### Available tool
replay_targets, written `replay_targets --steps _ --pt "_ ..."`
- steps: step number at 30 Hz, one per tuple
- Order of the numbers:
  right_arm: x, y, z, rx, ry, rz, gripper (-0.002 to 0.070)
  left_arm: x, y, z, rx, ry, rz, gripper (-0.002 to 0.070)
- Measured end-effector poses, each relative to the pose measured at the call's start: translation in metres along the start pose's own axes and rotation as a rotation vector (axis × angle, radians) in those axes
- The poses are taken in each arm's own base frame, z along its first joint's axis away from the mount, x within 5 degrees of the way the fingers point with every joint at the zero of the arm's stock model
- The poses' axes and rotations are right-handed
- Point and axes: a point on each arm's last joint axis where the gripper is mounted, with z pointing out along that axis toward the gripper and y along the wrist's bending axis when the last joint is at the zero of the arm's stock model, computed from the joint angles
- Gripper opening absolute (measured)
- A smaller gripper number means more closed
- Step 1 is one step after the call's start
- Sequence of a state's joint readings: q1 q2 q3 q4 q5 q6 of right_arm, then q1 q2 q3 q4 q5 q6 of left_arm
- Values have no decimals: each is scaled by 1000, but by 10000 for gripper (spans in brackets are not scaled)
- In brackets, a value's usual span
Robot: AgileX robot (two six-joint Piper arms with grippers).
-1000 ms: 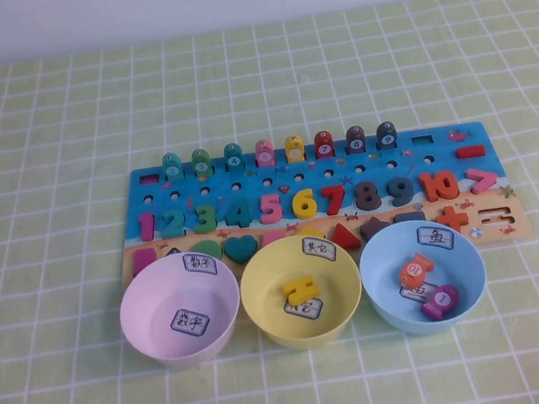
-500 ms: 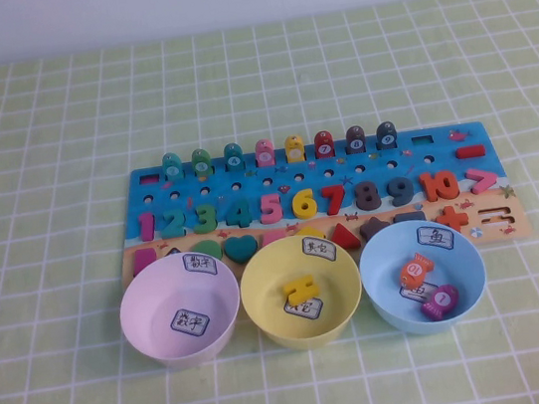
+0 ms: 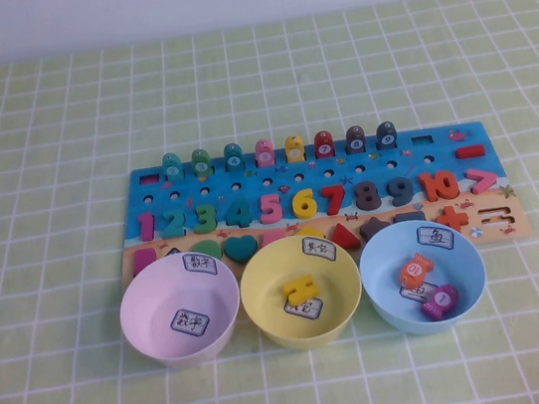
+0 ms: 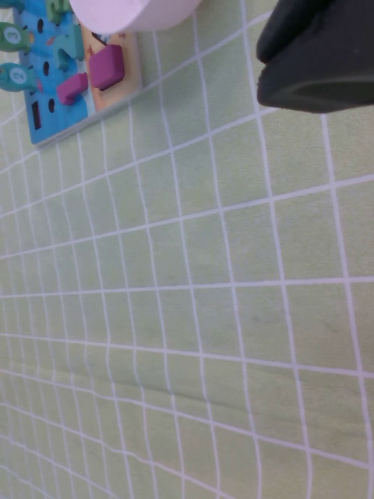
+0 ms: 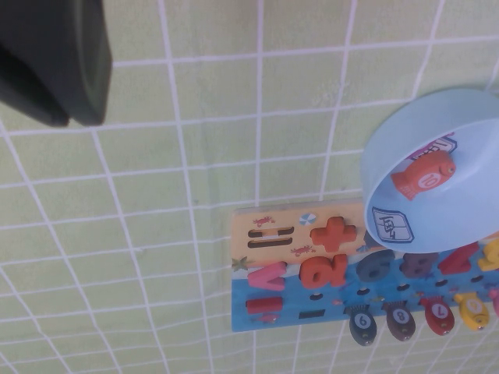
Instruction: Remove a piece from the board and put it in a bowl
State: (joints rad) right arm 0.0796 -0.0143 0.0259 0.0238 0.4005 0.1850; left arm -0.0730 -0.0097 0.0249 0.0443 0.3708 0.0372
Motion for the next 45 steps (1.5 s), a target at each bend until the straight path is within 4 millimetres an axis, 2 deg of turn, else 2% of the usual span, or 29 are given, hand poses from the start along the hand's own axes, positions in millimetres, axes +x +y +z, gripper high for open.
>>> replay_targets --steps 39,40,42,45 --pt "0 0 0 0 0 0 -17 -1 1 0 -6 -7 11 -3" --pt "0 0 0 0 0 0 -17 -3 0 0 1 -28 -32 -3" --pt "0 0 0 0 0 0 -17 -10 -3 0 46 -106 -278 -4" --pt "0 0 0 0 0 0 -17 -25 -3 -3 148 -254 -835 -4"
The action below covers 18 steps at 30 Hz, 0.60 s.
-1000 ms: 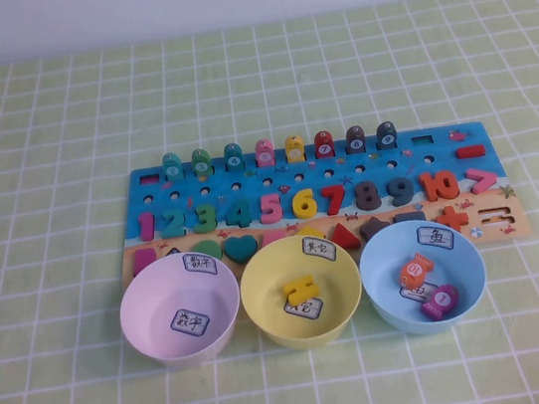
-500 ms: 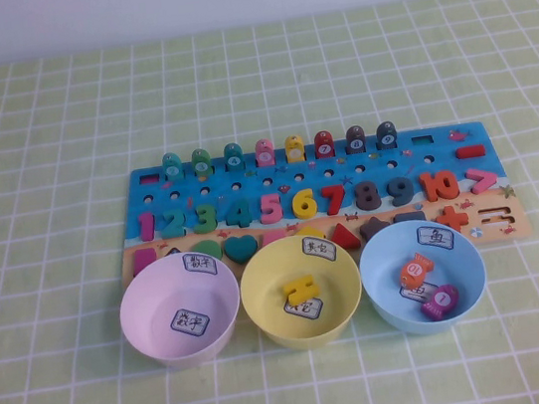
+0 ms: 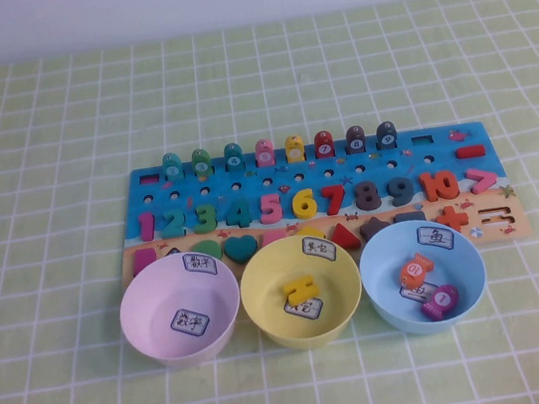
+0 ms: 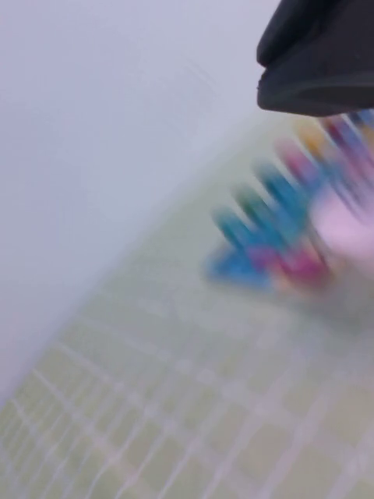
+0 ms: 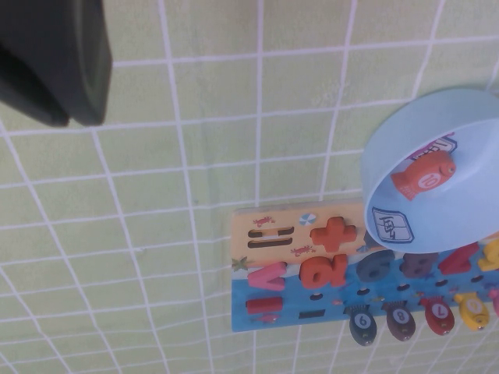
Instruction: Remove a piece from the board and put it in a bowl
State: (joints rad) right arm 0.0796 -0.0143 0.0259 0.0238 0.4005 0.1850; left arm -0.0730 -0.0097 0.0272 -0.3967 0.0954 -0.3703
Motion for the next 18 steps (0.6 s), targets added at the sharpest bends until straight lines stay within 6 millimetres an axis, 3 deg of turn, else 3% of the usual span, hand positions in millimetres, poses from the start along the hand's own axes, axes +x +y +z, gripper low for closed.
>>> replay_targets --steps 1,3,7,12,15,18 --pt "0 0 0 0 0 0 -17 -4 -2 0 26 -48 -128 -4" --pt "0 0 0 0 0 0 -17 -12 -4 -1 58 -128 -208 -4" --pt "0 0 0 0 0 0 -17 -22 -6 -3 72 -241 -76 -4" --pt "0 0 0 0 0 0 -17 -24 -6 -3 69 -264 -8 -4" --pt "0 0 0 0 0 0 -17 -22 -10 -3 68 -209 49 -4" --pt "0 0 0 0 0 0 -17 -34 -33 -1 57 -73 184 -4"
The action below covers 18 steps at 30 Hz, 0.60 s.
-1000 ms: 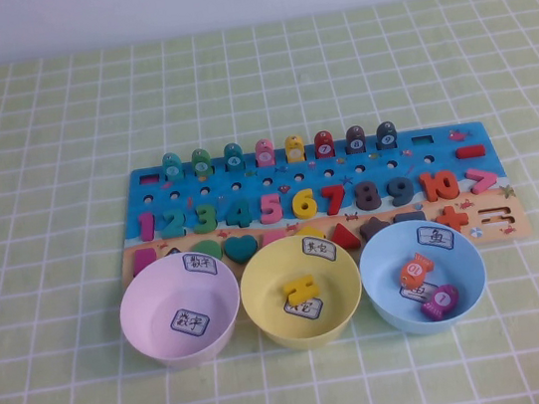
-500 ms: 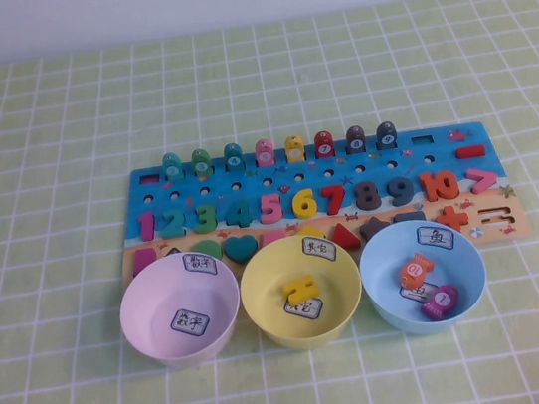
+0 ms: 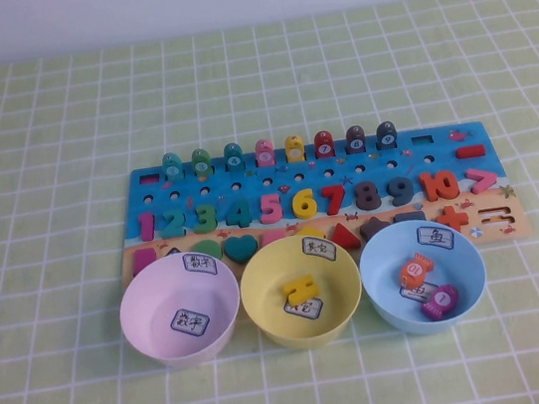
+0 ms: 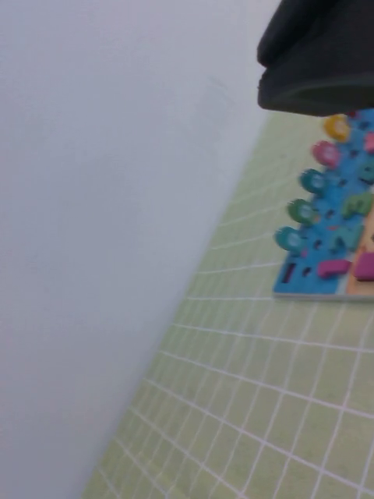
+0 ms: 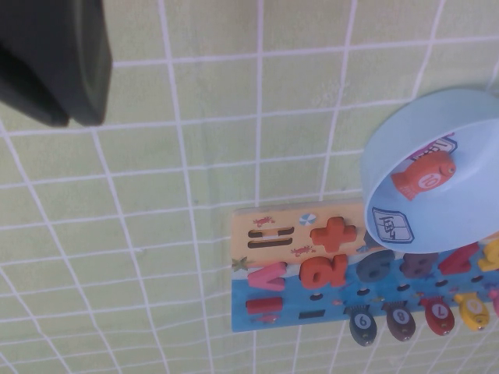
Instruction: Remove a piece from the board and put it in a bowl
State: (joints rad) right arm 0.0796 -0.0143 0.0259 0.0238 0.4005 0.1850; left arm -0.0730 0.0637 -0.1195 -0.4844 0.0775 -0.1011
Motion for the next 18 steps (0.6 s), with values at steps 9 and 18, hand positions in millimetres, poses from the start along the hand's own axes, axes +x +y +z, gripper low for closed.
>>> replay_targets --steps 9,18 --pt "0 0 0 0 0 0 -17 -96 -78 68 23 509 558 -4" --pt "0 0 0 0 0 0 -17 -122 -96 174 29 624 493 -4"
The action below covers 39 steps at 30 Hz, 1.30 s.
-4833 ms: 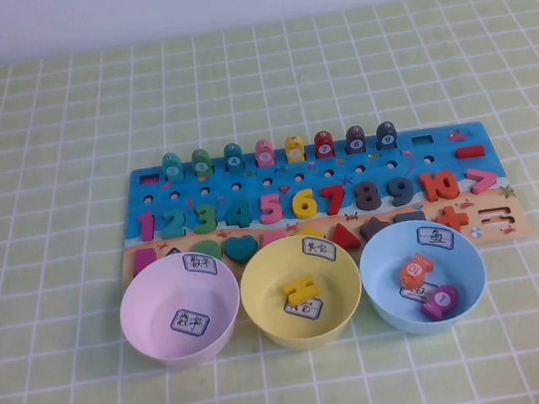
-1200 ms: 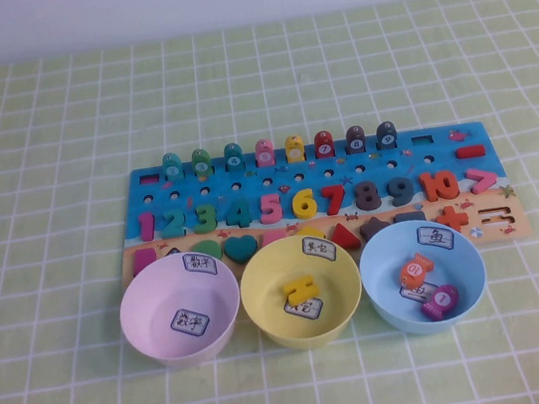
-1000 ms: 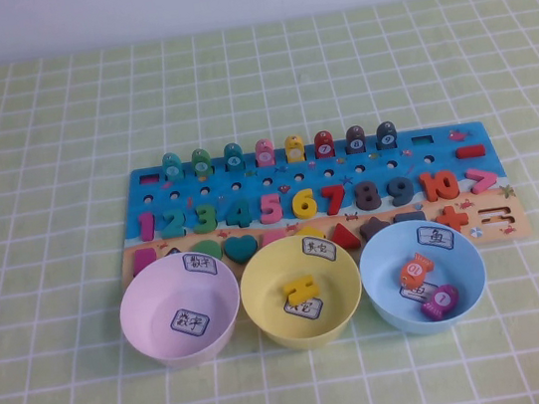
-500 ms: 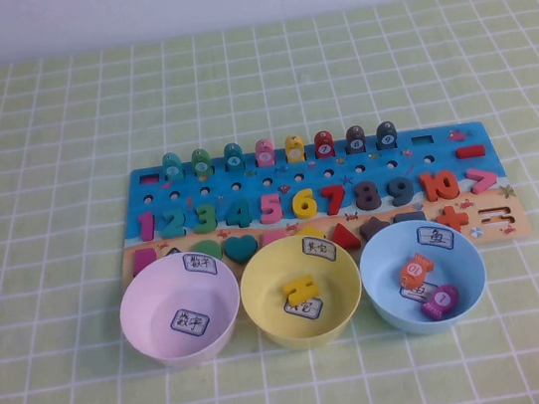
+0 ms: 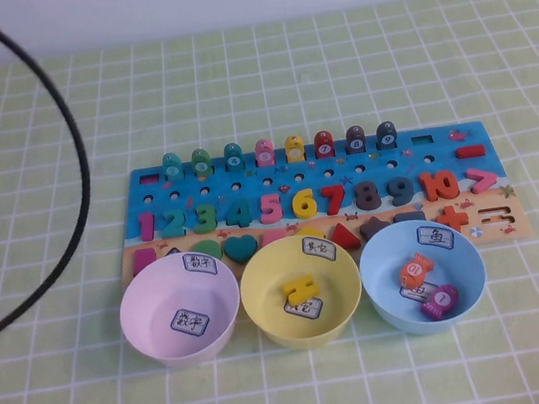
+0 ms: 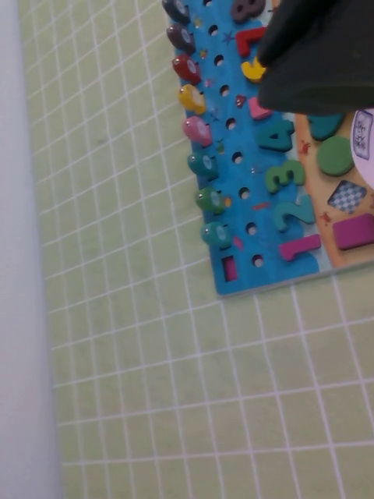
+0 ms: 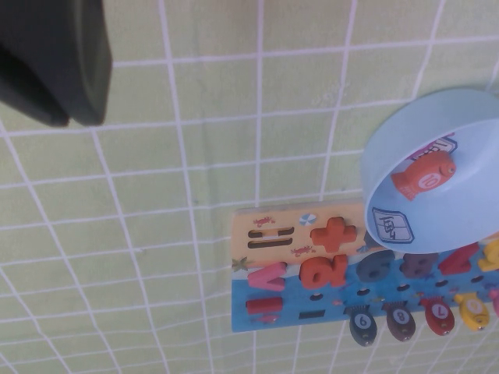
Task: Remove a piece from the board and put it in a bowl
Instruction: Pick up the "number 4"
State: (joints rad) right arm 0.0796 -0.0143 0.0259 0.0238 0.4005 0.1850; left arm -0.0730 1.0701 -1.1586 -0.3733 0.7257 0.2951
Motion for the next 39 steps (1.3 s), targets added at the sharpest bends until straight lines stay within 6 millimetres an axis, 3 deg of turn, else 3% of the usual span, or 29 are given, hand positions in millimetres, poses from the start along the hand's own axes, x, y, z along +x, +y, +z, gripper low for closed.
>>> replay_targets --steps 3,11,18,23,29,34,39 --pt "0 0 0 0 0 0 -17 -12 5 35 50 138 8 -4" --pt "0 0 0 0 0 0 -17 -32 5 91 52 389 165 -4" --pt "0 0 0 0 0 0 -17 -22 -34 142 -51 574 465 -4" --pt "0 0 0 0 0 0 -17 -8 -60 178 -22 664 569 -4" --pt "0 0 0 0 0 0 -17 2 -66 209 67 738 757 -4" --pt "0 0 0 0 0 0 -17 9 -67 217 168 763 954 -4" --pt "0 0 0 0 0 0 -17 15 -70 225 203 776 945 -4"
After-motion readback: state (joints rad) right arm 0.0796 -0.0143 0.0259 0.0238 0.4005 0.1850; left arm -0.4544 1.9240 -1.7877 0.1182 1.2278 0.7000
